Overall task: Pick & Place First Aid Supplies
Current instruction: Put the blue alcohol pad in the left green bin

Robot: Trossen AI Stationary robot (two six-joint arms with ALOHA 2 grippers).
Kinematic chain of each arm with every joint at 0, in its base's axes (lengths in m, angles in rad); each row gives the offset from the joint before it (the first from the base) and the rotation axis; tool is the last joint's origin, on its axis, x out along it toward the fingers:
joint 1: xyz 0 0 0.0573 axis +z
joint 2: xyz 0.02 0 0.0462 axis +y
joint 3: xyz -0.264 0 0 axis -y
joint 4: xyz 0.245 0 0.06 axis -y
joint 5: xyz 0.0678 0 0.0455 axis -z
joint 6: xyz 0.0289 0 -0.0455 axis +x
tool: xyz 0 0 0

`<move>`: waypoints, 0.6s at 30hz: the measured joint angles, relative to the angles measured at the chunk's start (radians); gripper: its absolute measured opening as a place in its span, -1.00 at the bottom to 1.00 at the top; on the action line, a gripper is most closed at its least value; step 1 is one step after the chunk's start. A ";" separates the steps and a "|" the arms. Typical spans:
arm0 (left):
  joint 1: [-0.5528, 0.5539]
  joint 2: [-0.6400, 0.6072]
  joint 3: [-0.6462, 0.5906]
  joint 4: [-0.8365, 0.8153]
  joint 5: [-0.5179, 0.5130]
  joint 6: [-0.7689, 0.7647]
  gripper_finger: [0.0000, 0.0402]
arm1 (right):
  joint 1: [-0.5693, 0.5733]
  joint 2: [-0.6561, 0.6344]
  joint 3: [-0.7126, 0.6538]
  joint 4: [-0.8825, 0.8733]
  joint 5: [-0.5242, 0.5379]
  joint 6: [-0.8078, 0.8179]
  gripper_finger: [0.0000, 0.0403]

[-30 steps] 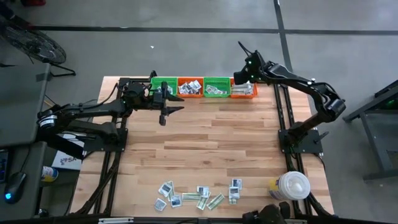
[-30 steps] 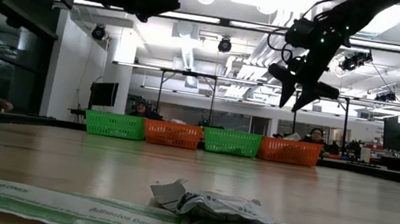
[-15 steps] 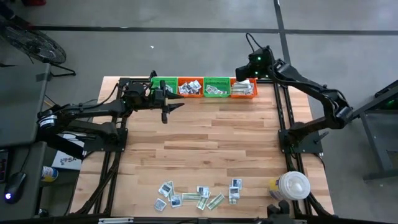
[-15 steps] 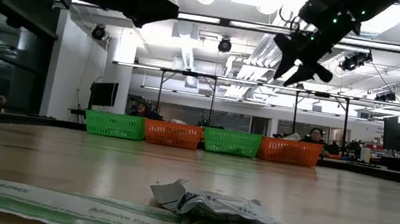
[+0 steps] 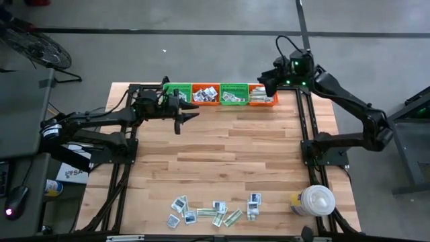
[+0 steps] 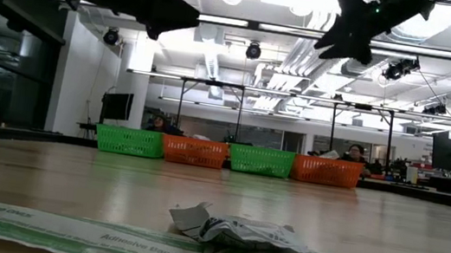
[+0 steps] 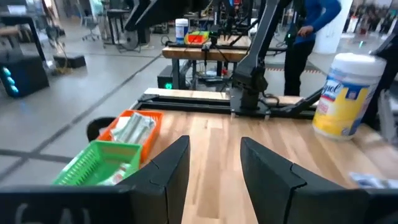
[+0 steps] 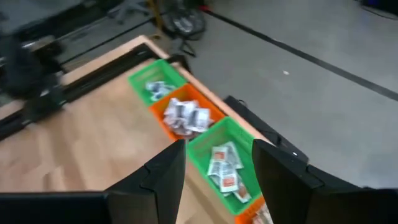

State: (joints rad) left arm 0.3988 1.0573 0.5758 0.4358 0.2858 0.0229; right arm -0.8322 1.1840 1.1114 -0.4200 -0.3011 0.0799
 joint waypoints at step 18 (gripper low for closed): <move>-0.298 0.000 0.000 0.026 -0.310 -0.032 -0.30 | 0.376 -0.066 0.000 -0.312 0.037 -0.082 -0.14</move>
State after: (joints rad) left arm 0.1004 1.0573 0.5758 0.4616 -0.0239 -0.0092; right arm -0.4566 1.1183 1.1114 -0.7319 -0.2644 -0.0026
